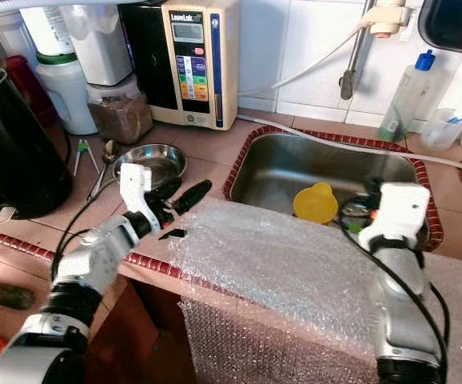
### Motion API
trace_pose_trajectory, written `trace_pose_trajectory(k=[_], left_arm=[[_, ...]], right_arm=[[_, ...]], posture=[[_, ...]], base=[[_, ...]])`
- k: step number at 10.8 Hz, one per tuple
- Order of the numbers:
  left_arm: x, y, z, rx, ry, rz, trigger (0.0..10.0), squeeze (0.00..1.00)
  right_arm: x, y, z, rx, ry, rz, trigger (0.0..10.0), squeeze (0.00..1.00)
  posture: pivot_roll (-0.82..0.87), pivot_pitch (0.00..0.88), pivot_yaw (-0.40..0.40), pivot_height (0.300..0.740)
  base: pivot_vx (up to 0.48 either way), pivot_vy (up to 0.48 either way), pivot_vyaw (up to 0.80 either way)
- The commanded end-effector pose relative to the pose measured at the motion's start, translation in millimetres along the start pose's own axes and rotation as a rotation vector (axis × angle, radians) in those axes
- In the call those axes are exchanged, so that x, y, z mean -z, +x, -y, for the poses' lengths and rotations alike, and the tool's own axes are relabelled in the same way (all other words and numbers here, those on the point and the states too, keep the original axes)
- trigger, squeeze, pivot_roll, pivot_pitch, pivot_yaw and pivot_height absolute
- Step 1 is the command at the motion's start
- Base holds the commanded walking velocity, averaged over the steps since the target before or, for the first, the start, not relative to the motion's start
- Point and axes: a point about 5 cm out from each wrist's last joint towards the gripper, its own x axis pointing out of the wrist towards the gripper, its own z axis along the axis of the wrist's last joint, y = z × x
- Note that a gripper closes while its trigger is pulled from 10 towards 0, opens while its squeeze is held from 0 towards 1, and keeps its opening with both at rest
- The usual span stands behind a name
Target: Kitchen organization
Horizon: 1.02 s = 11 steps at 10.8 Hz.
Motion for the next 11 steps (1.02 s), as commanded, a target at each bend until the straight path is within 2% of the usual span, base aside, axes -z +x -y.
trace_pose_trajectory(k=[1, 2, 4, 6, 8, 10, 11], left_arm=[[0.0, 0.6, -0.2, -0.009, 0.018, -0.005, 10.0, 0.0], [1.4, 1.2, 0.2, -0.014, 0.021, -0.005, 10.0, 0.0], [9.5, 0.4, 3.8, 0.022, 0.068, -0.056, 10.0, 0.0], [11.4, -1.3, 7.6, 0.07, 0.132, -0.084, 10.0, 0.0], [10.6, -3.0, 6.2, 0.07, 0.139, -0.083, 10.0, 0.0], [11.3, -7.7, 7.5, 0.081, 0.165, -0.091, 10.0, 0.0], [11.6, -10.5, 8.8, 0.095, 0.18, -0.098, 10.0, 0.0]], right_arm=[[0.1, 0.0, 4.3, 0.014, -0.009, 0.003, 0.0, 0.0], [1.5, 0.7, 7.4, 0.019, -0.018, 0.0, 0.0, 0.0], [9.4, 10.0, 12.5, 0.011, -0.023, -0.039, 0.0, 0.0], [8.3, 30.1, 20.1, 0.006, -0.031, -0.059, 0.0, 0.0], [8.6, 42.2, 23.0, 0.015, -0.016, -0.069, 0.0, 0.0], [16.0, 52.3, 22.2, 0.0, 0.011, -0.122, 0.0, 0.0], [17.3, 54.6, 21.9, -0.009, 0.025, -0.143, 2.9, 0.0]], posture=[[-0.02, 0.0, 0.055, 0.74], [-0.02, 0.0, 0.055, 0.74], [-0.02, 0.0, 0.053, 0.74], [0.0, 0.0, 0.052, 0.74], [0.02, 0.0, 0.049, 0.74], [0.04, 0.0, 0.044, 0.74], [0.05, 0.0, 0.039, 0.74]], base=[[0.0, 0.0, -0.66], [0.0, 0.0, -0.65], [0.0, 0.0, 0.0], [0.0, 0.0, 0.0], [0.0, 0.0, 0.0], [0.0, 0.0, 0.0], [0.0, 0.0, 0.0]])
